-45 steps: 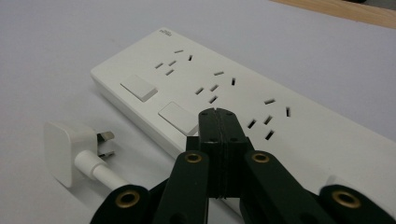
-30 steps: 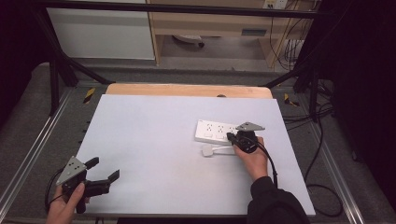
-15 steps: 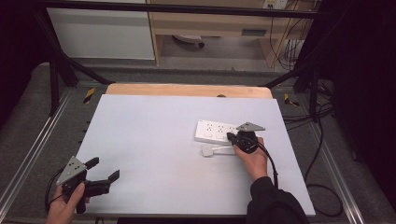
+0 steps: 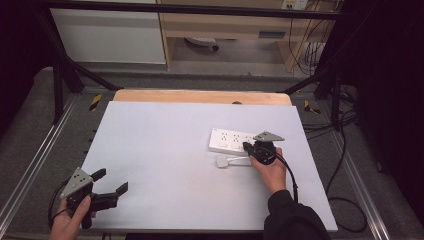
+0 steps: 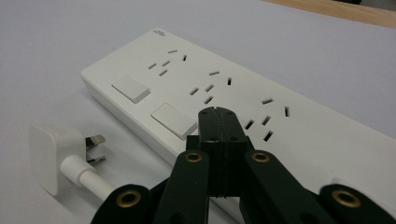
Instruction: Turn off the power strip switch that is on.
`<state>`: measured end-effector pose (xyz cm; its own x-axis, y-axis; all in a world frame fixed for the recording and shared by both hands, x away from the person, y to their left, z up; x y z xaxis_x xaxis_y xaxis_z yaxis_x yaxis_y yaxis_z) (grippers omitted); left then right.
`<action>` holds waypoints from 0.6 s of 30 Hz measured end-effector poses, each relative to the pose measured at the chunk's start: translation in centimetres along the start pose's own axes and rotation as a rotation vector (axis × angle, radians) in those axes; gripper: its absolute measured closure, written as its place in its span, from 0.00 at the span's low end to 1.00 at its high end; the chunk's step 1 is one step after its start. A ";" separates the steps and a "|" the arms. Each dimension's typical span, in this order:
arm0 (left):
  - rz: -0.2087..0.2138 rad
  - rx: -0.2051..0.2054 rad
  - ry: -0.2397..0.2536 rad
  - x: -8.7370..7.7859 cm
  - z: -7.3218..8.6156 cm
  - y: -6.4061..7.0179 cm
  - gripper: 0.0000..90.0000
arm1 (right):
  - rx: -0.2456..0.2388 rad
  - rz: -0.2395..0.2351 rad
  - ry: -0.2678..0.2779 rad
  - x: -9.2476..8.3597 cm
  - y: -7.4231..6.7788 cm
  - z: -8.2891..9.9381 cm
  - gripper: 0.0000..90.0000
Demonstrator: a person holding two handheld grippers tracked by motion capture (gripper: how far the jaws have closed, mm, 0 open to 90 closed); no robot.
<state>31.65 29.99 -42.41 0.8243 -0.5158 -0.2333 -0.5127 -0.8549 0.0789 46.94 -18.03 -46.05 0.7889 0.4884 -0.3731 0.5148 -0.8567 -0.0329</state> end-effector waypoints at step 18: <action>0.000 0.003 0.002 0.0 0.0 0.0 0.06 | -0.002 -0.009 -0.001 -0.2 -0.2 -0.1 1.00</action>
<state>31.66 30.01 -42.39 0.8245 -0.5163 -0.2318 -0.5138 -0.8546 0.0760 46.72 -17.90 -45.92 0.7838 0.4961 -0.3736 0.5228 -0.8518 -0.0341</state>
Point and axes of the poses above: each handheld gripper's, and its own axes: x roughly forward along the jaws, z roughly out of its underside, y roughly to its right, the point moved 3 cm from there along x, roughly forward along the jaws, and after that the axes turned 11 degrees about y, right-handed, at the moved point
